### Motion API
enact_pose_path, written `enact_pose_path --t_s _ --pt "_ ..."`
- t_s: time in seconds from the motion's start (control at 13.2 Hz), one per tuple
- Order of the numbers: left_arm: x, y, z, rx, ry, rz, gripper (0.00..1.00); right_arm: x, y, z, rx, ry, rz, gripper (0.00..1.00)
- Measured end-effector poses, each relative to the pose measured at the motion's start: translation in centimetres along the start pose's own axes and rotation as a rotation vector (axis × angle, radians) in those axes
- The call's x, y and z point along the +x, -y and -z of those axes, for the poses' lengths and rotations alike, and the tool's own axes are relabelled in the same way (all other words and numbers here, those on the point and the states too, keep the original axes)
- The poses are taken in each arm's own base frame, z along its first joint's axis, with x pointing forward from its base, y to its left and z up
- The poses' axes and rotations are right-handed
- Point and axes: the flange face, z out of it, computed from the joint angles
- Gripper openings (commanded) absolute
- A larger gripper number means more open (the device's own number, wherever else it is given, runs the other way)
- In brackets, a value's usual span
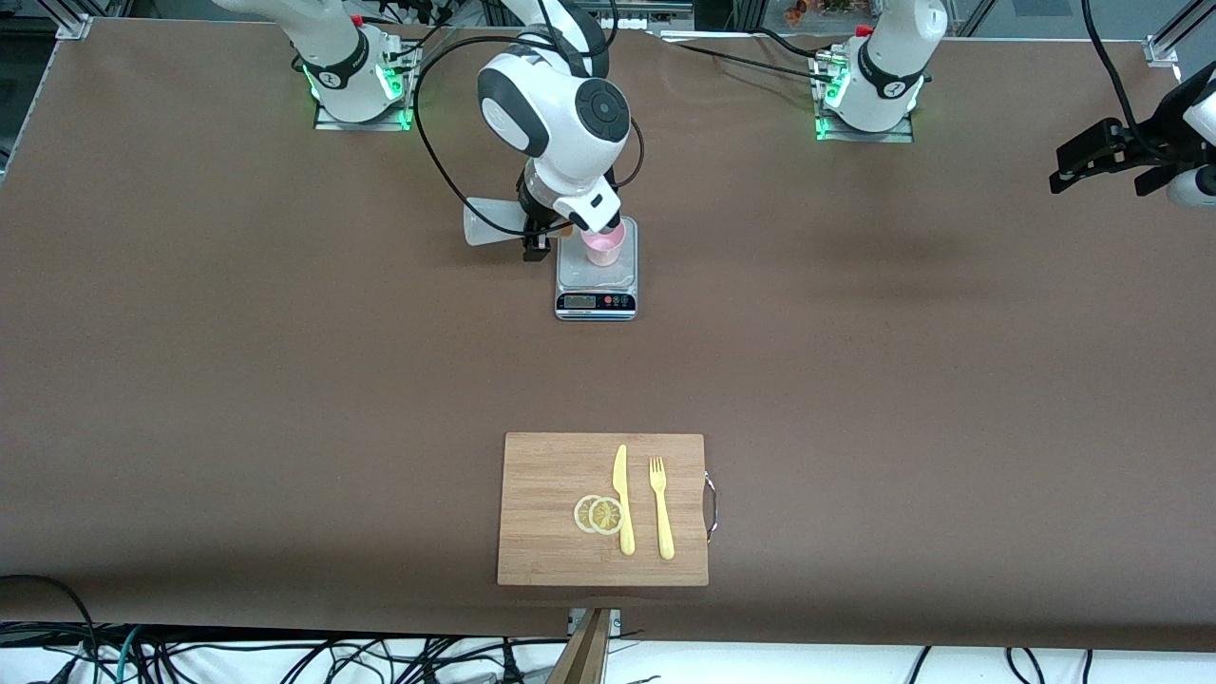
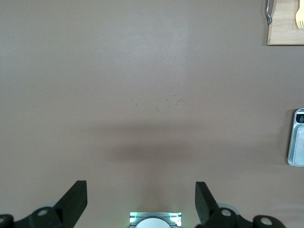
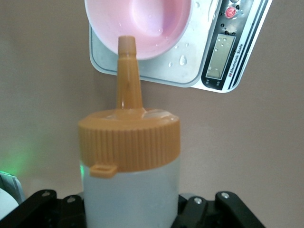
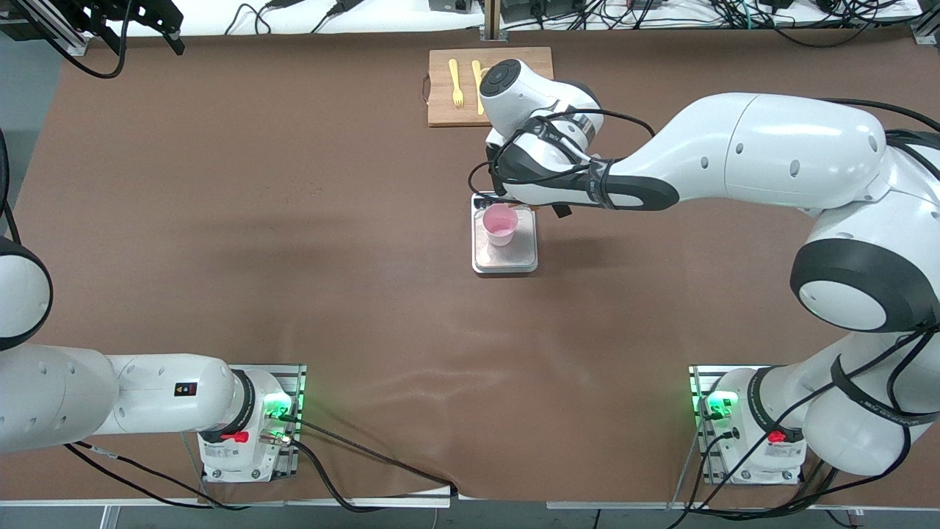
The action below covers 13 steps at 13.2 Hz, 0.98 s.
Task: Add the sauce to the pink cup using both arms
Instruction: 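Hold the tilted bottle over the pink cup with the right gripper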
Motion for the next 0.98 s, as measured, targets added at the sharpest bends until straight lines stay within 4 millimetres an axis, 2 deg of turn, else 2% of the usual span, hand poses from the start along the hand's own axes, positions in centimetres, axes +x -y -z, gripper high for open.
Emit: enact_pose_path --t_s 0.45,0.98 --pt "0.0 0.0 0.0 0.000 0.000 0.000 1.00 0.8 -0.2 -0.5 0.002 0.019 0.010 0.00" --pt "0.0 0.0 0.0 0.000 0.001 0.000 1.00 1.0 -0.3 0.3 0.021 0.049 0.009 0.00"
